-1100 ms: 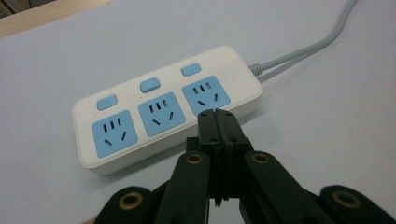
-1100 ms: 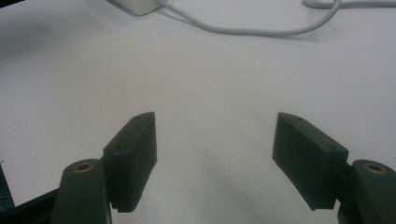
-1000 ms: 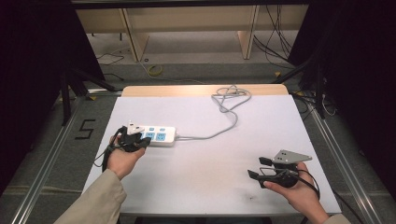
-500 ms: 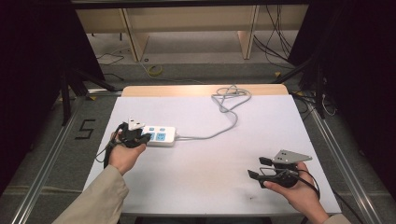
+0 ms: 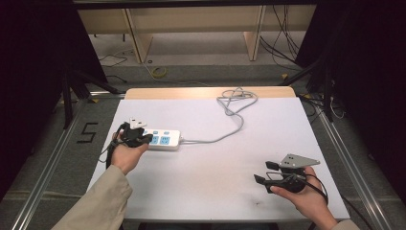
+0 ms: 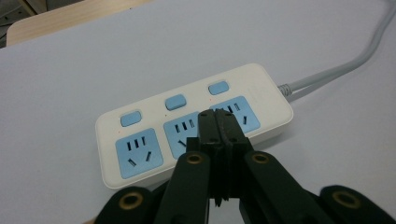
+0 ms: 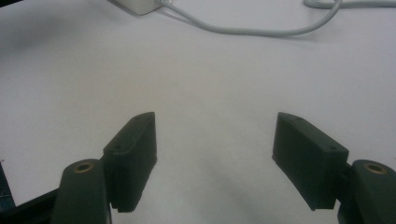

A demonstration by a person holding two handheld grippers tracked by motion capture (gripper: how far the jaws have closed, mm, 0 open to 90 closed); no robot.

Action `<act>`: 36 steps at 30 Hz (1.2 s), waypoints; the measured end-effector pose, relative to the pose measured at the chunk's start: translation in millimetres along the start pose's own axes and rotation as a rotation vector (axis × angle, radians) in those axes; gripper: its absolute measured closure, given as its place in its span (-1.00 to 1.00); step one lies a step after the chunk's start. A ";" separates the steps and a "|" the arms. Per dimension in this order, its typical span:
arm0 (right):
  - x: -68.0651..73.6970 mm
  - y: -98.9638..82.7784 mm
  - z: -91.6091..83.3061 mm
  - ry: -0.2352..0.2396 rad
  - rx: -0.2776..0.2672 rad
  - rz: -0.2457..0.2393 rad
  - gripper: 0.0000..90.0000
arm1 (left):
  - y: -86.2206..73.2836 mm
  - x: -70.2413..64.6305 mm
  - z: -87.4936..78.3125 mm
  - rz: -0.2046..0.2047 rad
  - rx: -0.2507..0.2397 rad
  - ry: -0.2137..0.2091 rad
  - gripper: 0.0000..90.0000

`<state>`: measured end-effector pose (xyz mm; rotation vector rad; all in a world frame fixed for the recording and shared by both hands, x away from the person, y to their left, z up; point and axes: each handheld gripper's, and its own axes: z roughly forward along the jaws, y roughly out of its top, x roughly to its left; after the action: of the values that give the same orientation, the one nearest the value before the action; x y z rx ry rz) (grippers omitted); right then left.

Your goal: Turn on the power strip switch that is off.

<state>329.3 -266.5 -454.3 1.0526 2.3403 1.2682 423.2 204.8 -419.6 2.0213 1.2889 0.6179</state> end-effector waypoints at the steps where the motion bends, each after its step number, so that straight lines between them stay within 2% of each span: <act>1: 0.0 0.0 0.0 0.000 0.000 0.000 -0.31 | 0.4 0.3 0.2 -0.001 0.000 0.001 1.00; 36: -0.5 -0.1 -0.2 0.000 0.004 -0.001 -0.31 | 15.8 14.9 13.3 -0.025 0.007 0.026 1.00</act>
<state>329.4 -267.0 -454.4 1.0531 2.3440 1.2636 447.9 210.0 -416.2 2.0056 1.3312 0.6314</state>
